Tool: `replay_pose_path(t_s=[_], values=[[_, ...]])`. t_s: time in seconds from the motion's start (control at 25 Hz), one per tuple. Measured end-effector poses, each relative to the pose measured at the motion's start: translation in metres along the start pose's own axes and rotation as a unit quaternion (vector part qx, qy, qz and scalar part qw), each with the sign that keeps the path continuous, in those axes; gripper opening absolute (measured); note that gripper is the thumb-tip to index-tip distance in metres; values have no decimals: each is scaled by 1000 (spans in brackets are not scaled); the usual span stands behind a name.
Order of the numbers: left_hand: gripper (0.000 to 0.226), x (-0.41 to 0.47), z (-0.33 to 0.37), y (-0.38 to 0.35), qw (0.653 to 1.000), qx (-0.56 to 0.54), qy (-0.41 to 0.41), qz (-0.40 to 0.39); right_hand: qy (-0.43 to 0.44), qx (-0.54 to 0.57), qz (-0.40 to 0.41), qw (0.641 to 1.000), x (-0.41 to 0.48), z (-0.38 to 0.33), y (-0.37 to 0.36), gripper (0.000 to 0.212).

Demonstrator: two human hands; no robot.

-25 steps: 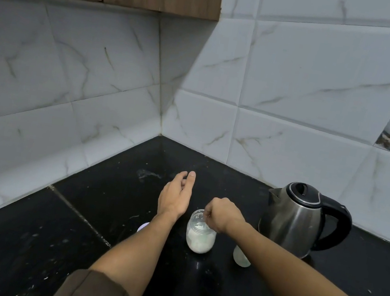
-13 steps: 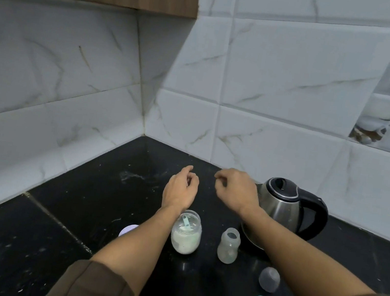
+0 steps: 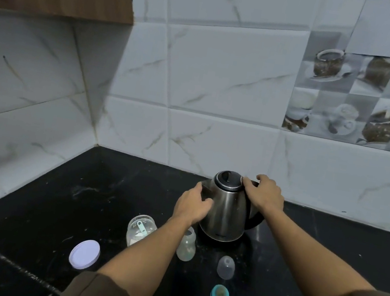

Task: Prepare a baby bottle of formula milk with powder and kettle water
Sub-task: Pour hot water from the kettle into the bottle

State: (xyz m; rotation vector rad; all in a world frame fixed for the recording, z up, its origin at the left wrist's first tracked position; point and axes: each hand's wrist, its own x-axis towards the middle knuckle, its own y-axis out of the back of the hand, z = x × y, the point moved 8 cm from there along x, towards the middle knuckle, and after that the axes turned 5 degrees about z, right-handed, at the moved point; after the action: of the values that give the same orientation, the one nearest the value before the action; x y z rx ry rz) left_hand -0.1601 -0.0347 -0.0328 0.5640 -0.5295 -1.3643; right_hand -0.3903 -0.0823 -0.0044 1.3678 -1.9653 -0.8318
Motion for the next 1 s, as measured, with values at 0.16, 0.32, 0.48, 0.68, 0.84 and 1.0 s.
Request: replay_pose_path(t_s=[0.16,0.32,0.48,0.68,0.84,1.0], values=[[92,-2,-22,6,995,62,52,49,-4,66,-29,997,8,24,-5,70],[146,-12,-55,-7,985,127,99,-57,-33,158,-44,986,11,34,-5,68],[121,-26,-76,-19,950,219,146,-170,-51,200,-54,977,11,41,-12,73],[80,-33,-88,-24,948,235,161,-142,-53,245,-42,967,11,44,-13,73],[56,-33,-89,-29,971,171,146,-77,-76,255,-19,964,13,46,-15,75],[41,-23,-77,-23,984,118,134,-1,-96,262,-8,960,17,48,-18,73]])
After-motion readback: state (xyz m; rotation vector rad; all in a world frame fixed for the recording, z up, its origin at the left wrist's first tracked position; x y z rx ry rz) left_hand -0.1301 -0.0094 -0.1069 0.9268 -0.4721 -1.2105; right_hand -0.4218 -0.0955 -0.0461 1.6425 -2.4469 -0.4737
